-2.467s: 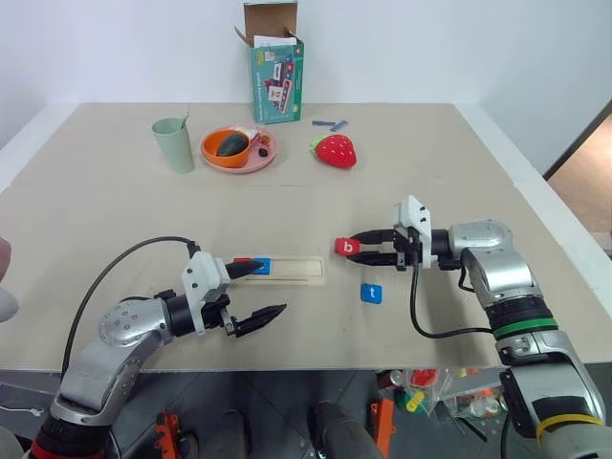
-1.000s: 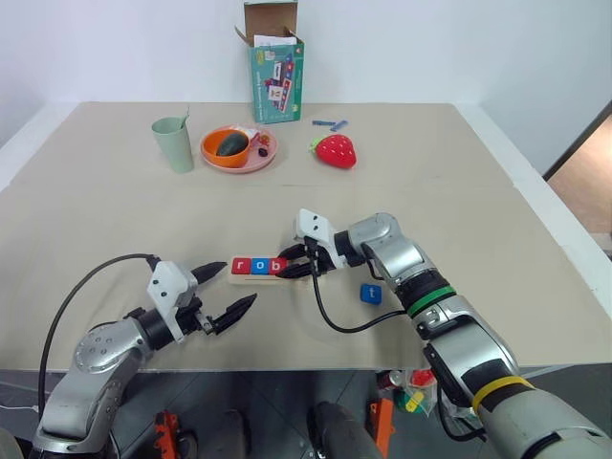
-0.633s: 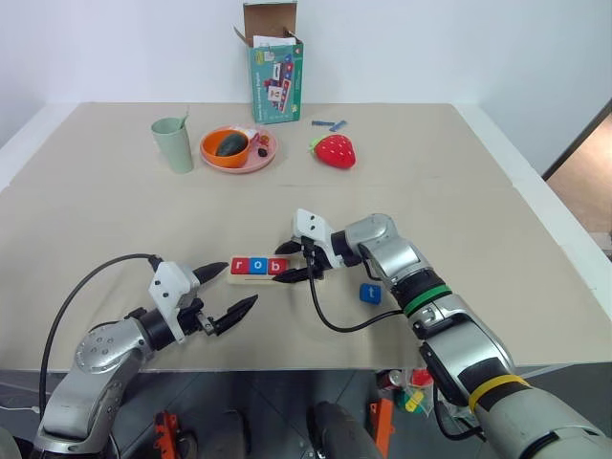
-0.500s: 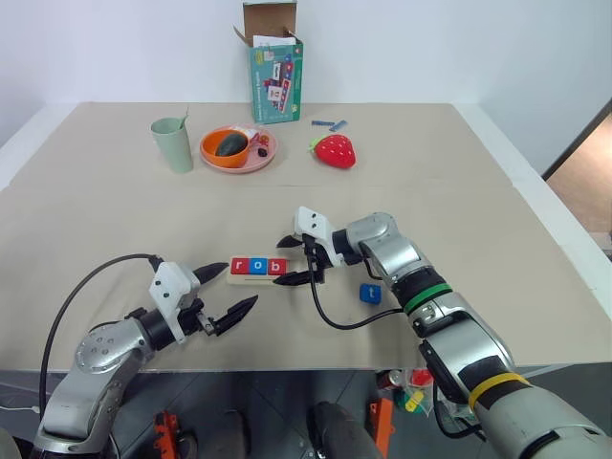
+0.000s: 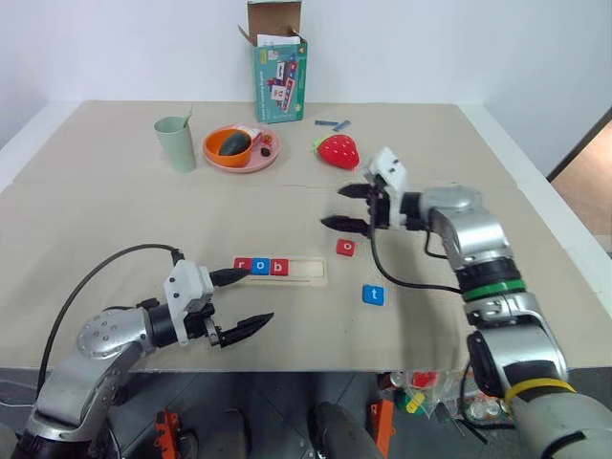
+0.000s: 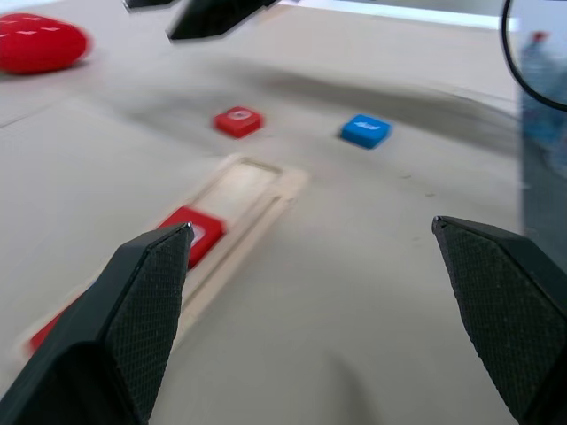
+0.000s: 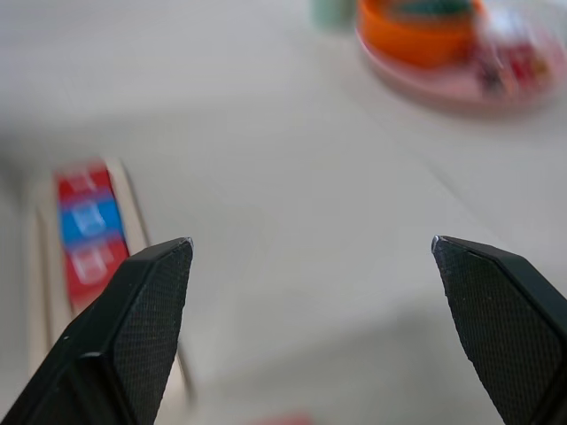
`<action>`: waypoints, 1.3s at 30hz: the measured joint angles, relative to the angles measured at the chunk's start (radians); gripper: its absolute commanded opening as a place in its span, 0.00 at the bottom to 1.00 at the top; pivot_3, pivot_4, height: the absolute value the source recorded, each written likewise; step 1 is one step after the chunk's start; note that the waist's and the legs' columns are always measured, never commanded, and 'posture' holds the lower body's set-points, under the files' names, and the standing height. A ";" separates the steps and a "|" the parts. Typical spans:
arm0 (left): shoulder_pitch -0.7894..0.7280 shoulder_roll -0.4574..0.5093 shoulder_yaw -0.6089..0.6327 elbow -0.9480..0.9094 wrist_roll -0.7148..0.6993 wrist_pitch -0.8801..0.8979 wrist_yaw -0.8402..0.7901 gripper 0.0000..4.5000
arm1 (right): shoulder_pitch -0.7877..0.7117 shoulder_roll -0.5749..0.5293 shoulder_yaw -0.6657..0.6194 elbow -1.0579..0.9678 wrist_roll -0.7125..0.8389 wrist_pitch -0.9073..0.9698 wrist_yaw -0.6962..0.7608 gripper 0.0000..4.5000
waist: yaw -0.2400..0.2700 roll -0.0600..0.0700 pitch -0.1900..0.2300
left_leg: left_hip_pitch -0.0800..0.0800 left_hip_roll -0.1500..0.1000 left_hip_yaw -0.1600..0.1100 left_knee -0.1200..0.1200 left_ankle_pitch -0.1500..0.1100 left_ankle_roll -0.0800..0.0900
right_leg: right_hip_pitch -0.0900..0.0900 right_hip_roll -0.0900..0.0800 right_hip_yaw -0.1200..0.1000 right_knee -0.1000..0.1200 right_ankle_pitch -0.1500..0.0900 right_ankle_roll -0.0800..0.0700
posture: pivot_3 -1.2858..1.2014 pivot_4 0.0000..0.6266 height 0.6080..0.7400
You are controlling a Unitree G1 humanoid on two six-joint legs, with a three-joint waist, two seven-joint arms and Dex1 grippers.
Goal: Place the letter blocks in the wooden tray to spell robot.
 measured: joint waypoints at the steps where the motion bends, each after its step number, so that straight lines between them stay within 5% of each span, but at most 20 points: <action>1: -0.006 0.005 -0.006 0.000 -0.001 0.004 -0.008 1.00 | 0.019 -0.009 0.005 0.008 -0.004 -0.002 0.005 0.99 | -0.001 0.000 0.000 | 0.000 0.000 0.000 0.000 0.000 0.000 | -0.001 0.000 0.000 0.000 0.000 0.000 | 0.52 0.24 1.00; 15: -0.055 0.010 -0.037 0.003 -0.009 0.018 -0.038 1.00 | 0.051 0.015 0.058 0.149 -0.033 -0.142 0.047 0.99 | -0.011 0.001 0.001 | 0.001 0.000 0.001 0.000 0.000 0.000 | 0.000 0.001 0.002 0.000 0.001 0.001 | 0.52 0.24 1.00; 24: -0.045 -0.029 -0.031 0.003 -0.008 0.016 0.027 1.00 | 0.008 0.043 0.060 0.258 -0.053 -0.232 0.040 0.28 | -0.011 0.001 0.001 | 0.001 0.001 0.001 0.000 0.000 0.000 | 0.000 0.002 0.002 0.001 0.001 0.001 | 0.52 0.24 1.00; 34: -0.030 -0.061 -0.025 0.003 0.009 -0.005 0.083 1.00 | 0.003 0.045 0.059 0.258 -0.037 -0.255 0.105 0.27 | -0.011 0.001 0.001 | 0.001 0.000 0.001 0.000 0.000 0.000 | 0.001 0.002 0.002 0.001 0.001 0.001 | 0.52 0.24 1.00; 39: -0.002 -0.070 -0.004 0.003 0.025 -0.024 0.120 1.00 | -0.010 0.060 0.081 0.057 0.010 -0.160 0.187 0.27 | -0.011 0.001 0.001 | 0.002 0.001 -0.001 0.000 0.000 0.000 | 0.000 0.002 0.001 0.001 0.001 0.000 | 0.52 0.24 1.00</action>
